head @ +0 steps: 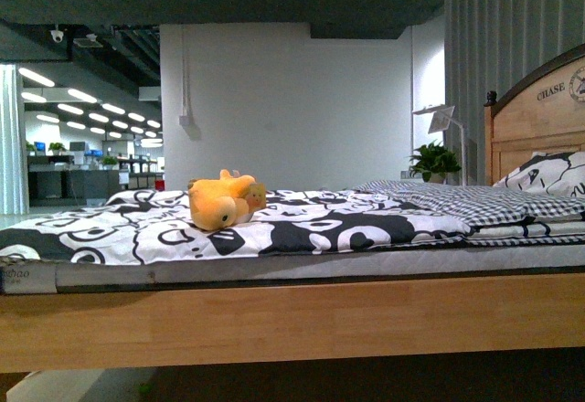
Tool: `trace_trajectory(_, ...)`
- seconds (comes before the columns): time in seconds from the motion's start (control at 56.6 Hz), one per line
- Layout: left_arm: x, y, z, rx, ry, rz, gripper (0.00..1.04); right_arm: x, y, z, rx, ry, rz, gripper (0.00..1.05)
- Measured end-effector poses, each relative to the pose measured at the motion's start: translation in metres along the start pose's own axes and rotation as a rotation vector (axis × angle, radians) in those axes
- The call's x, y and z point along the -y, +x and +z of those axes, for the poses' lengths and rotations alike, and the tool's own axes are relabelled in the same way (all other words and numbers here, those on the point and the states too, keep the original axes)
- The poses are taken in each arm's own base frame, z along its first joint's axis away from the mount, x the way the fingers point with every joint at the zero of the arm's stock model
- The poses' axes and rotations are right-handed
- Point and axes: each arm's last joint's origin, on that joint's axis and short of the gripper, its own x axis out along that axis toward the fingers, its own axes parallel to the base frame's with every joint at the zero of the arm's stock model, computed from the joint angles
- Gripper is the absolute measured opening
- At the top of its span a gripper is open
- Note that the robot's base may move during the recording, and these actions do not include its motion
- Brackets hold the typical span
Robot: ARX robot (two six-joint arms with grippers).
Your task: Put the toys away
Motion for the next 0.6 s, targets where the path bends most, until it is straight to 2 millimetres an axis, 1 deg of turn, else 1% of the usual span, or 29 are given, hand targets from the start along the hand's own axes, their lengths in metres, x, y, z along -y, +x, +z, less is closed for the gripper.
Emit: trace_trajectory(0.6, 0.0, 0.0, 0.0, 0.0, 0.0, 0.0, 0.98, 0.0, 0.0, 0.0, 0.0, 0.0, 0.0, 0.98)
